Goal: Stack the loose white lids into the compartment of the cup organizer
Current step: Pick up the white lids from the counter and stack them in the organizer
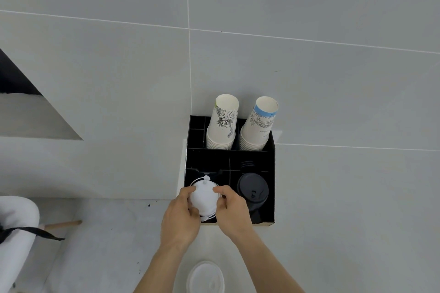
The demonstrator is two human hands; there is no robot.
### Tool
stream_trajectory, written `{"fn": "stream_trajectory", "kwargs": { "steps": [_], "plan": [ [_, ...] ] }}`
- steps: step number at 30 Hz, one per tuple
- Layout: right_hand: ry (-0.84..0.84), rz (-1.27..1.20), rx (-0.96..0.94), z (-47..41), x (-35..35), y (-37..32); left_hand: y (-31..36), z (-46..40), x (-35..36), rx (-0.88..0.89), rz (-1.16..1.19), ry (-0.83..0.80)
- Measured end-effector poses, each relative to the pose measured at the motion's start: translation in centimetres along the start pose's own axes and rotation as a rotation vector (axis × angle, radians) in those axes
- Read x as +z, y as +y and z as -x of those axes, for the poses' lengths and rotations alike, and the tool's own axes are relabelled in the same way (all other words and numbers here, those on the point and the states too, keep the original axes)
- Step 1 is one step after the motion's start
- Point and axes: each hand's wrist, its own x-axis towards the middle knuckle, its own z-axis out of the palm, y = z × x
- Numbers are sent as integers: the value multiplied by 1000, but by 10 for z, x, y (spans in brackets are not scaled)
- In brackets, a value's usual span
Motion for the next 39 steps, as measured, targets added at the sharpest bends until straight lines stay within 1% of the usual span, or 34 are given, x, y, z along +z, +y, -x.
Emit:
{"fn": "stream_trajectory", "kwargs": {
  "steps": [7,10,17,21,26,30,35,39],
  "plan": [
    [-1,8,8,1,-2,1,1,4,-1,46,6,-16],
    [5,-4,13,1,-4,5,4,8,-2,55,30,8],
    [125,-36,-35,4,-12,6,7,14,-8,67,31,106],
    [172,-55,-53,13,-18,10,-1,22,-12,19,58,161],
    [128,-32,-14,39,-17,31,-22,45,-9,-107,16,149],
    [80,26,79,63,-15,56,-37,67,0,-207,-24,77],
    [-99,39,258,85,-11,81,-52,91,14,-263,-102,-18],
    [-131,30,293,96,-7,93,-57,105,17,-330,-126,-40]
  ]
}}
